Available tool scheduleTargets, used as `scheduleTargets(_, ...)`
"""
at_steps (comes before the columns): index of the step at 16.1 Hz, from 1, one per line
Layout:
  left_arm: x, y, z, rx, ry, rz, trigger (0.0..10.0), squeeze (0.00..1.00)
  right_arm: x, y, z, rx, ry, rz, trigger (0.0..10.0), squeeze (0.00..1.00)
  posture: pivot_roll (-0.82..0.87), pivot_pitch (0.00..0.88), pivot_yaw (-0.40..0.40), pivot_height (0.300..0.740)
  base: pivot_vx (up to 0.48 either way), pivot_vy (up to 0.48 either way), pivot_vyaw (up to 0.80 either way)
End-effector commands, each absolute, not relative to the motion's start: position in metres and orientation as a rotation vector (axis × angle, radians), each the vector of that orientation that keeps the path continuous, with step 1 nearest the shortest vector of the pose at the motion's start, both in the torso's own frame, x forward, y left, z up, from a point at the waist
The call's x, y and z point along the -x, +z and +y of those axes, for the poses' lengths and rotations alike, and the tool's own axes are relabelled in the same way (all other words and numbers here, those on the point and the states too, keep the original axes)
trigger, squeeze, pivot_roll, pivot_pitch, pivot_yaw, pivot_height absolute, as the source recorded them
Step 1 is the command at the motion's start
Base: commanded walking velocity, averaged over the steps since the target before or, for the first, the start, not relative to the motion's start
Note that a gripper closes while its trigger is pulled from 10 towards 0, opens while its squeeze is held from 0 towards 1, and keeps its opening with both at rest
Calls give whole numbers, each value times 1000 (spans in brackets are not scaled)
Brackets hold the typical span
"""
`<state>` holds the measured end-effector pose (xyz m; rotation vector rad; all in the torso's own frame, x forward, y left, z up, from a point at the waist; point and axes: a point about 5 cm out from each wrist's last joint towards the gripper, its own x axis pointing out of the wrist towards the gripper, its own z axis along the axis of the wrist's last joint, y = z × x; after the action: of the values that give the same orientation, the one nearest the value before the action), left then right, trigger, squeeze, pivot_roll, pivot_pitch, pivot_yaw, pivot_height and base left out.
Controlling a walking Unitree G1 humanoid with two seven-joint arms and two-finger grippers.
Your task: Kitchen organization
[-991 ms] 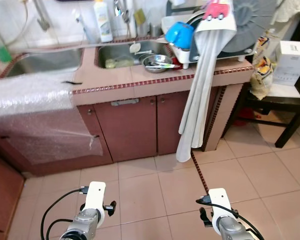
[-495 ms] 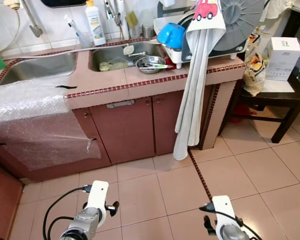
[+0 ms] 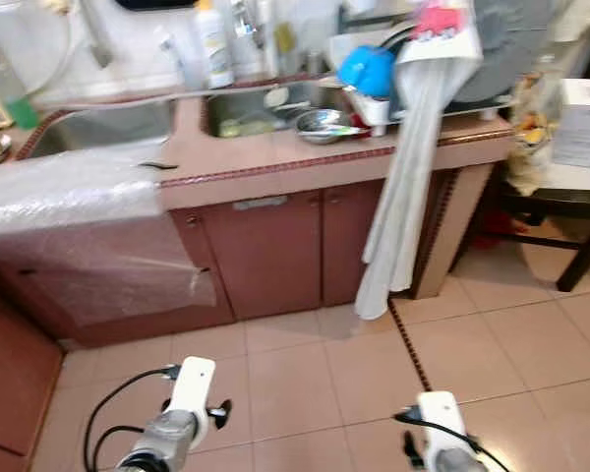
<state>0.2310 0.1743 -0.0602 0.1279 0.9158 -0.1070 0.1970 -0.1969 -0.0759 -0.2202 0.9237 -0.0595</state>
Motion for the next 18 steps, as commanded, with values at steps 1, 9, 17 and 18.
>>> scheduleTargets(1,-230,-61,176,-135,-106,926,10000,0,-194,-78,-197,234,-55,932,10000,0,-56,0,132,740,0,458,0)
scheduleTargets(9,-228,-62,175,-159,-122,934,10000,0,-190,-80,-196,237,-51,939,10000,0,-61,0,140,740,0,473,0)
scheduleTargets(17,-225,-64,171,-139,-114,943,10000,0,-192,-78,-198,269,-26,935,10000,0,-49,0,105,740,0,382,0)
scheduleTargets(18,-225,-65,170,-133,-113,942,10000,0,-193,-78,-198,275,-21,934,10000,0,-46,0,99,740,0,0,0)
